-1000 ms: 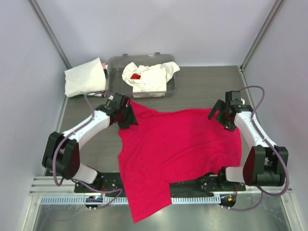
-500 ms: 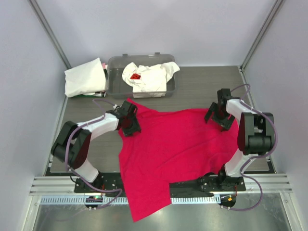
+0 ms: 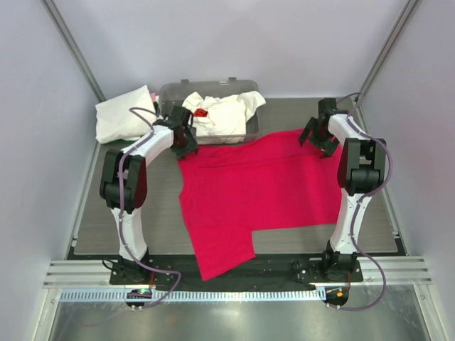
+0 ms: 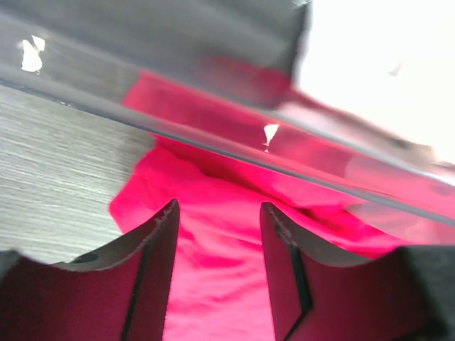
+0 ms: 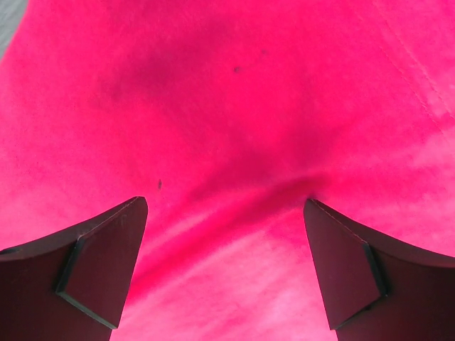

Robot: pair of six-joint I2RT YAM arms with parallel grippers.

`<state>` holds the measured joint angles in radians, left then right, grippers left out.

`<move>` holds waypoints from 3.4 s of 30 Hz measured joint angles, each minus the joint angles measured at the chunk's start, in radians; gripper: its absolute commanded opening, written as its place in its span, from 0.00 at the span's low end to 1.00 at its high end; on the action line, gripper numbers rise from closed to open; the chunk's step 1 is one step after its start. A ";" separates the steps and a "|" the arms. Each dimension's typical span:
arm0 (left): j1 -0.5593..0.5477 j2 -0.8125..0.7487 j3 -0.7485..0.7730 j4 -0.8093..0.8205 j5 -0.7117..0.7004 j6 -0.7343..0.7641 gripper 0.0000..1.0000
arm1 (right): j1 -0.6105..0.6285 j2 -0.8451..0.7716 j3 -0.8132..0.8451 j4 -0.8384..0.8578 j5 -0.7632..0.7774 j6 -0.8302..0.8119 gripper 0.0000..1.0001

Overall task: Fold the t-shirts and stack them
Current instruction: Flatten the tshirt out

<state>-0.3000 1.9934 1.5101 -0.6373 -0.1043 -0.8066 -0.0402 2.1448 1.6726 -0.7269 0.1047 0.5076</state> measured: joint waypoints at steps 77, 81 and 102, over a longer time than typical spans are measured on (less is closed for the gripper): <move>-1.328 -0.711 -0.867 -0.133 -0.170 -0.928 0.54 | 0.037 -1.082 -0.898 -0.074 -0.061 0.181 0.99; -1.328 -0.712 -0.872 -0.133 -0.169 -0.922 0.41 | 0.037 -1.062 -0.896 -0.069 -0.047 0.184 1.00; -1.225 -1.183 -0.895 -0.343 -0.342 -0.922 0.00 | 0.032 -0.736 -0.941 0.142 -0.142 0.214 0.94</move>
<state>-1.5246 0.8104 0.6147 -0.9806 -0.4465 -1.7290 -0.0082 1.4090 0.7311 -0.5846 -0.0376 0.7219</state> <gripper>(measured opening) 0.009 0.943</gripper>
